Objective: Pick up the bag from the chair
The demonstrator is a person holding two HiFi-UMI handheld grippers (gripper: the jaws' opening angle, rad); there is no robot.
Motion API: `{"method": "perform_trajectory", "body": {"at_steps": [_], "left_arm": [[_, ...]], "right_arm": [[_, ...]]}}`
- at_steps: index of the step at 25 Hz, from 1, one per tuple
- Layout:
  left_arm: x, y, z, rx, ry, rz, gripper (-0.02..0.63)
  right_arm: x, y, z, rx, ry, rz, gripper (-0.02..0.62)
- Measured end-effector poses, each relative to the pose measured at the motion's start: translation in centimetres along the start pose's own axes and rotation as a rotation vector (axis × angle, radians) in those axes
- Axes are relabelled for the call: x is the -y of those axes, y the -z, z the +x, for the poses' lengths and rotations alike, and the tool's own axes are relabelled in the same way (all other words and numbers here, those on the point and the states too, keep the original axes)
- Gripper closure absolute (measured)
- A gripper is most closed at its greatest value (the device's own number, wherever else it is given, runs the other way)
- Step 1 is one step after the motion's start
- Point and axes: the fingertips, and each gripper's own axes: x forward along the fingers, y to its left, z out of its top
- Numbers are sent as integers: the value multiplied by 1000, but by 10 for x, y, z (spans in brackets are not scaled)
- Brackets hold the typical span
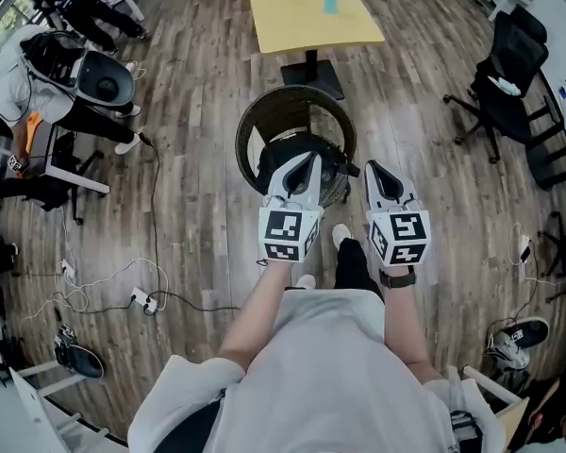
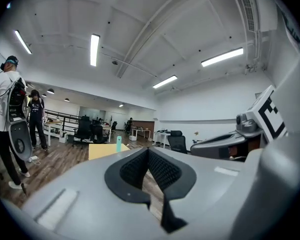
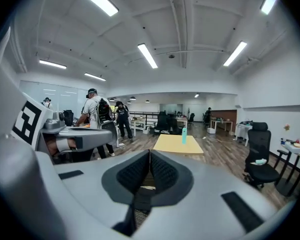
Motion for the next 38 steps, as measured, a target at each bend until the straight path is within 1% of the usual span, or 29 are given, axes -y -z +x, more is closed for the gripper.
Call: {"method": "perform_trajectory", "body": {"at_steps": [2,3,6,8,9,12,15,18,22,25,27,31,38], "left_arm": [[-15,-9,21,26,-20,-15,597],[-23,-15,33,36,-41,-9,597],[-48,-36,66,41,-140,51,597],[-68,-47,86,54,-208,60,597],[-75,-46,94,51,-238,55,596],[-87,-30,112,15,-302,29,596],[-95,-21,121,0,-348,17,595],[-104,-8,129,-36,-381,7,595],[-108,18,136,-101,-411,-16,595],[-118,41,137,-142,-427,-56,595],[-133,58,138,-165,-445,-81,595],[-160,111,132,-261,-473,-137,594],[-220,207,141,-379,-468,-170,591]], "right_arm": [[8,-7,36,1,-68,-2,586],[13,-13,54,4,-103,-2,586],[37,-41,102,40,-174,-8,586],[54,-61,132,69,-212,-20,586],[62,-66,145,71,-231,-19,586],[74,-59,170,41,-286,-6,586],[70,-47,189,5,-350,1,586],[64,-29,206,-48,-407,14,586],[54,-10,218,-107,-471,0,585],[53,0,229,-120,-469,-1,586],[50,13,244,-154,-480,-12,586],[42,59,269,-248,-483,-41,586],[27,152,340,-399,-474,-58,584]]}}
